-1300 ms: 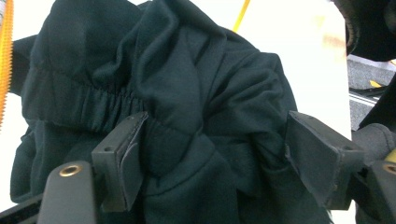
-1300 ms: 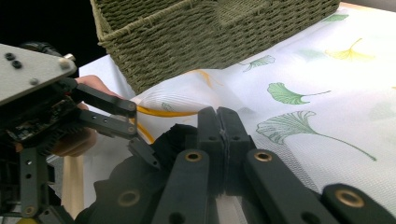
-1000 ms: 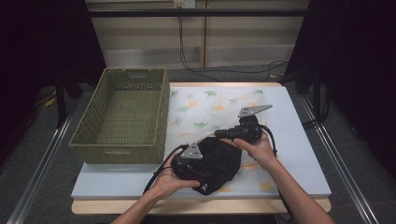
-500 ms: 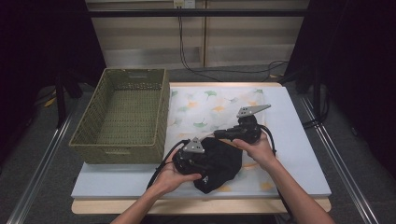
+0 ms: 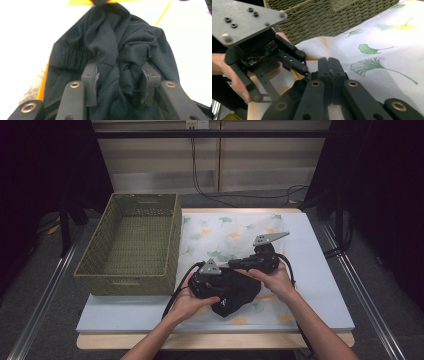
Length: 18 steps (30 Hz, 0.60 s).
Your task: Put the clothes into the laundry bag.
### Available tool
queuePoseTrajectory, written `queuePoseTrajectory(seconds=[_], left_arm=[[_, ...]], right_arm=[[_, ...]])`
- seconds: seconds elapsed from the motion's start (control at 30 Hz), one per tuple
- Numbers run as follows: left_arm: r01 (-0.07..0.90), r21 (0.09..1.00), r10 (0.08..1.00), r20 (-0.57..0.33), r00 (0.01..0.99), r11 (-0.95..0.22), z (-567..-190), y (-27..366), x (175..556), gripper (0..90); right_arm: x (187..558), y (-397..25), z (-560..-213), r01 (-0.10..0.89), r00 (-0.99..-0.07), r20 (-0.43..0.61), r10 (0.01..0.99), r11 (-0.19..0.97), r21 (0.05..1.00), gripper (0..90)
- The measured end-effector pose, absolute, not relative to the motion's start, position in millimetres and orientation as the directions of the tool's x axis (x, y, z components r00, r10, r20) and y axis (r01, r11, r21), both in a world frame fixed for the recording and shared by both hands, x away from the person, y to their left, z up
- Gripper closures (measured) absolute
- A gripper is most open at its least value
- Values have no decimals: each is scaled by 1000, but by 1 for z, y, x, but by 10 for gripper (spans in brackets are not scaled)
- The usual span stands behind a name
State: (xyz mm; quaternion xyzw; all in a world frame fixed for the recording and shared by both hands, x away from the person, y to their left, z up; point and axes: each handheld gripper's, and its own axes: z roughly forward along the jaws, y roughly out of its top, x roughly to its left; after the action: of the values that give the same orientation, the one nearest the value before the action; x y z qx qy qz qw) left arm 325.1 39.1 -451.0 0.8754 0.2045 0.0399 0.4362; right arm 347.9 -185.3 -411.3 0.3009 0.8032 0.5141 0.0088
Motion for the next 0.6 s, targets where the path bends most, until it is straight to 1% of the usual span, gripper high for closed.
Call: queuePoseTrajectory(seconds=[0.3, 0.4, 0.47, 0.6], left_arm=[[323, 795, 419, -95, 903, -514, -453, 31, 333, 556], [348, 793, 450, -106, 887, -499, -457, 31, 334, 544], [349, 793, 445, -110, 889, -499, -459, 31, 335, 521], [350, 799, 426, -131, 895, -489, -458, 33, 334, 420]], right_arm=[[348, -188, -410, 475, -818, 298, 492, 284, 833, 898], [348, -189, -410, 474, -819, 298, 491, 285, 833, 898], [347, -188, -411, 478, -817, 300, 493, 287, 830, 898], [347, -187, -413, 479, -819, 301, 489, 293, 827, 898]])
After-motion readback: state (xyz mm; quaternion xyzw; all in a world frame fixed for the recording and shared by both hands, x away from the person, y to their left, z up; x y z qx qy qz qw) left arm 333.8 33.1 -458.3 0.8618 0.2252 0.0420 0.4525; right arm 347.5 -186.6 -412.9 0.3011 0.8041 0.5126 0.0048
